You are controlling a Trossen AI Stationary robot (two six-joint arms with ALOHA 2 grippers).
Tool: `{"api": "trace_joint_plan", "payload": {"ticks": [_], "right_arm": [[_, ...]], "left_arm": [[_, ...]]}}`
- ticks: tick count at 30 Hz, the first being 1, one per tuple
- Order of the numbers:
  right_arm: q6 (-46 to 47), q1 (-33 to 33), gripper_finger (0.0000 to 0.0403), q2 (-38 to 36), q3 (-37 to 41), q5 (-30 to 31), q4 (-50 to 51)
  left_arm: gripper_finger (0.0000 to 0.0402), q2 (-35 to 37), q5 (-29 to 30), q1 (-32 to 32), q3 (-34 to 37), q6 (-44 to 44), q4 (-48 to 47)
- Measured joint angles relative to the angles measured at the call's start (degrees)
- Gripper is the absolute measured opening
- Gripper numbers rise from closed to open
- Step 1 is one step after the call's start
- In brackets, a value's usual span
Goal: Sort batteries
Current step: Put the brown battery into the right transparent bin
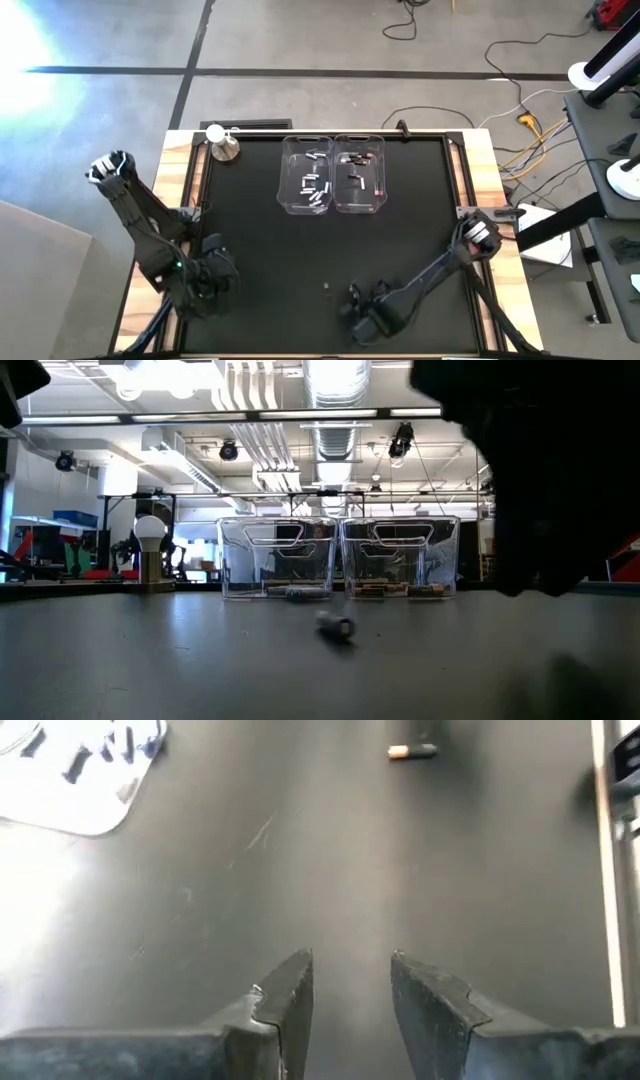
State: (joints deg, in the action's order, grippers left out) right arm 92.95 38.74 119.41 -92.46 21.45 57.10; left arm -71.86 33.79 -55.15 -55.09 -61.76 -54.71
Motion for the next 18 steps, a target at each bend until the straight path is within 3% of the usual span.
{"api": "trace_joint_plan", "payload": {"ticks": [6,18], "right_arm": [[7.01,-4.24,0.0203,-3.32,1.14,-2.07,-0.41],[2.13,-12.19,0.0203,-3.36,3.03,-13.15,-0.43]], "left_arm": [[0.0116,2.82,0.34,-0.37,2.40,2.57,4.27],[0.0116,1.41,1.68,-2.05,2.44,0.06,6.53]]}}
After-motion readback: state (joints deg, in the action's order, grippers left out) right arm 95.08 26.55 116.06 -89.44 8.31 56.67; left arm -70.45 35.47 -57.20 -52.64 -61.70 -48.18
